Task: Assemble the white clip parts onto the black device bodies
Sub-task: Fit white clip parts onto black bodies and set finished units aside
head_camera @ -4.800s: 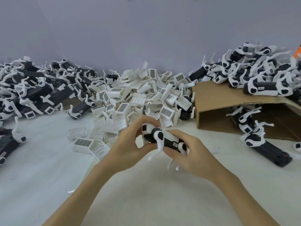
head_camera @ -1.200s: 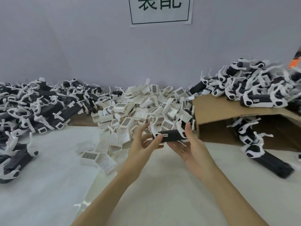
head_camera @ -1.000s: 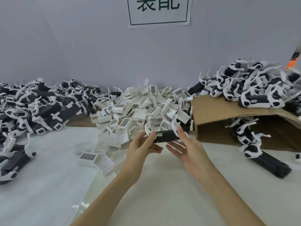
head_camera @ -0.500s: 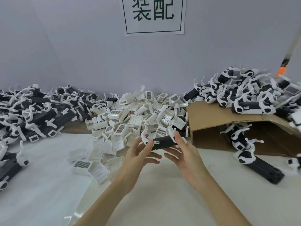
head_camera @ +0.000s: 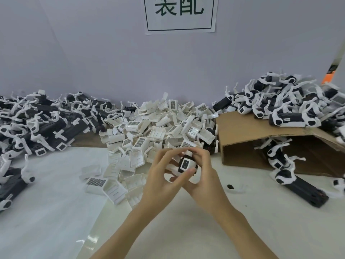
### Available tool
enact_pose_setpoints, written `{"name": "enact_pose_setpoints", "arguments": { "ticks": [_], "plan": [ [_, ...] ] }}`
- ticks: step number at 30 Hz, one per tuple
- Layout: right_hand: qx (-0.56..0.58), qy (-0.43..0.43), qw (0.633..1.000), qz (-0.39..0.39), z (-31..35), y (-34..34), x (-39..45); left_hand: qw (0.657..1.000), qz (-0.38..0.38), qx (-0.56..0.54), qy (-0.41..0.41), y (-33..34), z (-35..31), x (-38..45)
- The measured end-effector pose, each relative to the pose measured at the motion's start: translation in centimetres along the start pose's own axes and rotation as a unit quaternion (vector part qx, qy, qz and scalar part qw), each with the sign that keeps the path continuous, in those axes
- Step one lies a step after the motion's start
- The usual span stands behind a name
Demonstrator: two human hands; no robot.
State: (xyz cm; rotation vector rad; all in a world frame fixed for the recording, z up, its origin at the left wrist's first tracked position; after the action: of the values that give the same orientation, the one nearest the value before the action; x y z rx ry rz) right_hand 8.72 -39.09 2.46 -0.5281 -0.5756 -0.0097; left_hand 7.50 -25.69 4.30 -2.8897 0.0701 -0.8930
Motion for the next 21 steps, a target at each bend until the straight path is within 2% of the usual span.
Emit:
{"name": "enact_pose_setpoints", "arguments": {
  "ticks": [3, 7, 11, 13, 15, 17, 19, 21],
  "plan": [
    [-0.017, -0.004, 1.000, 0.009, -0.1, 0.1, 0.1, 0.996, -0.017, -0.079, -0.044, -0.3, 0.6, 0.1],
    [-0.170, -0.013, 0.985, 0.006, -0.6, -0.2, 0.5, 0.963, -0.092, -0.221, -0.125, -1.7, 2.2, 0.2],
    [-0.092, 0.055, 0.994, -0.009, -2.2, -1.5, 0.7, 0.922, -0.141, -0.308, -0.187, -2.8, 3.8, 0.1],
    [-0.073, 0.071, 0.995, 0.020, -2.6, -1.6, 0.8, 0.905, -0.157, -0.336, -0.210, -2.9, 4.6, 0.0],
    [-0.070, 0.086, 0.993, 0.032, -2.8, -1.5, 0.8, 0.903, -0.159, -0.333, -0.220, -3.0, 4.9, -0.1],
    [-0.061, 0.101, 0.993, 0.018, -3.1, -1.6, 0.7, 0.930, -0.156, -0.262, -0.205, -3.3, 4.8, 0.0],
    [-0.045, 0.118, 0.992, 0.005, -3.3, -1.7, 0.6, 0.976, -0.136, -0.068, -0.158, -3.9, 3.8, 0.4],
    [-0.014, 0.143, 0.990, -0.002, -3.5, -1.8, 0.6, 0.978, -0.106, 0.145, -0.108, -4.0, 3.1, 0.7]
  ]
}}
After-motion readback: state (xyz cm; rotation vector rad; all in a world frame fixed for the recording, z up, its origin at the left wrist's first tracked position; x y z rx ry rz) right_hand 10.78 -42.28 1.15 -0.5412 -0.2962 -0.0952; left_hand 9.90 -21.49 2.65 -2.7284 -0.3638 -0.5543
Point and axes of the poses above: each hand's wrist, its own x-axis towards the middle knuckle, its own y-axis out of the palm, z = x × y, the point moved 9 cm from there along x, towards the middle knuckle, and after that the axes turned 11 degrees about -x, right-handed, at the moved point
